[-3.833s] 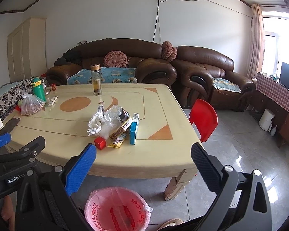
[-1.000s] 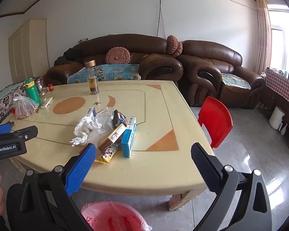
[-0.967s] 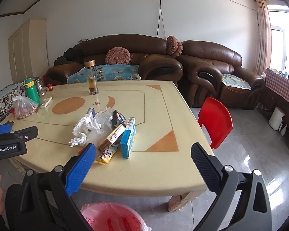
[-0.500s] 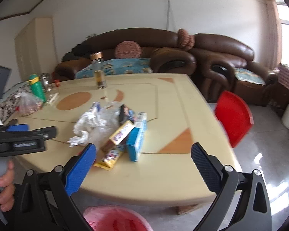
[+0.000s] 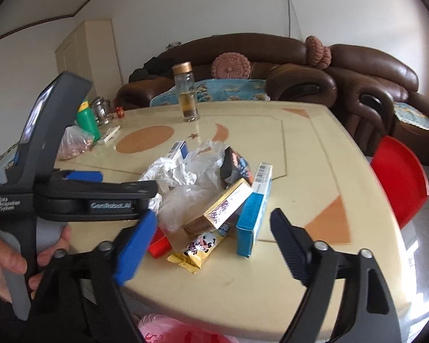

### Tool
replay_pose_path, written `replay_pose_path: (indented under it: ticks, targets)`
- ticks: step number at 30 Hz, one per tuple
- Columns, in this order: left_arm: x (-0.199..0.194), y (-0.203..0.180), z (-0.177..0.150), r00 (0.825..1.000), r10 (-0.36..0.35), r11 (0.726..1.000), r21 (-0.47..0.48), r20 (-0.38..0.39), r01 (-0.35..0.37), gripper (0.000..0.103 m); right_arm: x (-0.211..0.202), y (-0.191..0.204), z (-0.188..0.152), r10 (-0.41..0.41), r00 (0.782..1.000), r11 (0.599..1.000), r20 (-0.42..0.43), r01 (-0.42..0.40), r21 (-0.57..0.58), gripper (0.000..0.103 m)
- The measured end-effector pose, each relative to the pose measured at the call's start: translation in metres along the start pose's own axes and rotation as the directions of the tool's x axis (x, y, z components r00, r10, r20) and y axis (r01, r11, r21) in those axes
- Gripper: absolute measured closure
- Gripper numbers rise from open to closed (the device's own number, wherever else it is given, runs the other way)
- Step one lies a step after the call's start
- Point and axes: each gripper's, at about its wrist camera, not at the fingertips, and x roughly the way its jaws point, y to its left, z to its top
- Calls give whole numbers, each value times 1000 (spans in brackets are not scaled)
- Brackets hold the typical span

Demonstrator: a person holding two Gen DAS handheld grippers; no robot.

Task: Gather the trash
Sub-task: 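Reach the left tool to the white plastic bag while the right tool reaches the gold box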

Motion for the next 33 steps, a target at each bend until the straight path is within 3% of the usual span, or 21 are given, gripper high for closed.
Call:
replay_pose_path:
  ticks: [5, 9, 12, 19, 22, 27, 33]
  targets:
    - [21, 9, 6, 992, -116, 993, -20, -40, 115, 6, 16, -10, -2, 75, 997, 997, -2, -75, 31, 33]
    - [31, 9, 9, 985, -164, 986, 3, -47, 164, 6, 31, -13, -5, 110, 994, 993, -23, -109, 38, 42]
    - [36, 7, 9, 983, -176, 984, 22, -49, 178, 6, 33, -14, -8, 136, 991, 990, -12, -136, 45, 43]
    - [44, 4, 9, 955, -289, 957, 17, -58, 291, 8, 34, -21, -8, 183, 983, 979, 10, -183, 93, 43]
    - [52, 8, 11, 932, -351, 936, -20, -88, 350, 18, 35, -21, -7, 192, 981, 976, 4, -191, 106, 45]
    - [63, 4, 15, 927, -358, 934, -38, -108, 356, 31, 44, -20, -5, 197, 980, 973, -15, -193, 123, 51]
    - [65, 9, 19, 937, -330, 944, -55, -115, 325, 32, 48, -21, -4, 191, 981, 973, -26, -186, 135, 64]
